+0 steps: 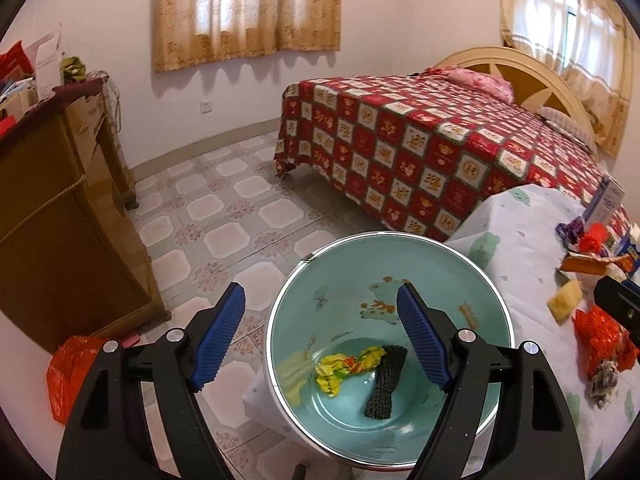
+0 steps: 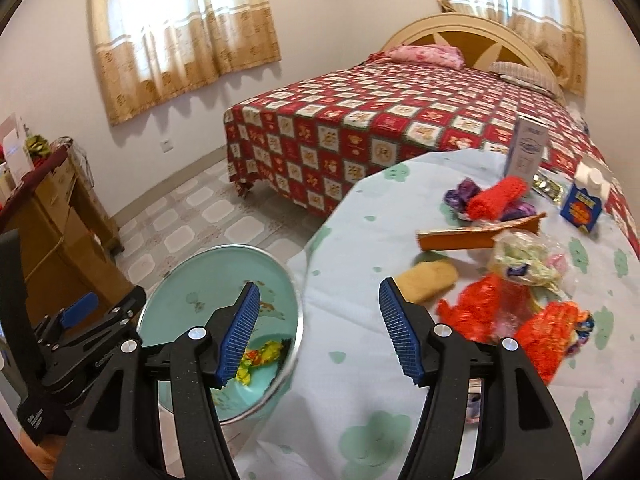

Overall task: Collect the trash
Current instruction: 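Open the left tool while the right tool opens, dropping both items into the bucket, then grasp the red plastic bag on the table with the left tool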

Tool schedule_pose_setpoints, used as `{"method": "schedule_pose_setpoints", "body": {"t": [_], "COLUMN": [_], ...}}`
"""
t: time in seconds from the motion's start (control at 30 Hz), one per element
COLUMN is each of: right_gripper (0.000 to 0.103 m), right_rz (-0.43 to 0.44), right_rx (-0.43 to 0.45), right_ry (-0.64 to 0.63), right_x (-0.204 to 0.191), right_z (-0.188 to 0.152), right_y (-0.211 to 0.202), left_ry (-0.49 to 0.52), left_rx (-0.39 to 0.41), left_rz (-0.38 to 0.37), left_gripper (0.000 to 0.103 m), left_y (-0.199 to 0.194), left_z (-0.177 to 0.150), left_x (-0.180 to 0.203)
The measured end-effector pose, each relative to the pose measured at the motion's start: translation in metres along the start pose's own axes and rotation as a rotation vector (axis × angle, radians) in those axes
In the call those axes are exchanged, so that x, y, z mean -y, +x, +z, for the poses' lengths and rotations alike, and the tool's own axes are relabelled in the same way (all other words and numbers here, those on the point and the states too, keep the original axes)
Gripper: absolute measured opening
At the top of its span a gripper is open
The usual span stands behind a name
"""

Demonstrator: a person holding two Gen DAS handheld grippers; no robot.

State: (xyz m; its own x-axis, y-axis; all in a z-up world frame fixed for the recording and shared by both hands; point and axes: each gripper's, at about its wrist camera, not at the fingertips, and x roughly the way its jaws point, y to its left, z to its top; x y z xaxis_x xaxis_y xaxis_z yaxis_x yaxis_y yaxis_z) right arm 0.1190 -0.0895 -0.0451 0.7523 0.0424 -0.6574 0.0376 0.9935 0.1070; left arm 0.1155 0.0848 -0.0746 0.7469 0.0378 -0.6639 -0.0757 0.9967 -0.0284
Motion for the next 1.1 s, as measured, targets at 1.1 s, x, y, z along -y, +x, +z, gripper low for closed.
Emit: {"method": "schedule_pose_setpoints", "body": {"t": [1.1], "right_gripper": [0.061], "right_rz": [-0.274], "right_rx": [0.048], "right_ry": [0.246], "right_x": [0.189], "right_z": [-0.066], "right_y": [-0.072], "left_ry": [0.351], "left_rx": [-0.018], "left_rz": [-0.306], "left_gripper": [0.076], "left_y": [-0.038], "left_z": [-0.041], "left_x": [0.176]}}
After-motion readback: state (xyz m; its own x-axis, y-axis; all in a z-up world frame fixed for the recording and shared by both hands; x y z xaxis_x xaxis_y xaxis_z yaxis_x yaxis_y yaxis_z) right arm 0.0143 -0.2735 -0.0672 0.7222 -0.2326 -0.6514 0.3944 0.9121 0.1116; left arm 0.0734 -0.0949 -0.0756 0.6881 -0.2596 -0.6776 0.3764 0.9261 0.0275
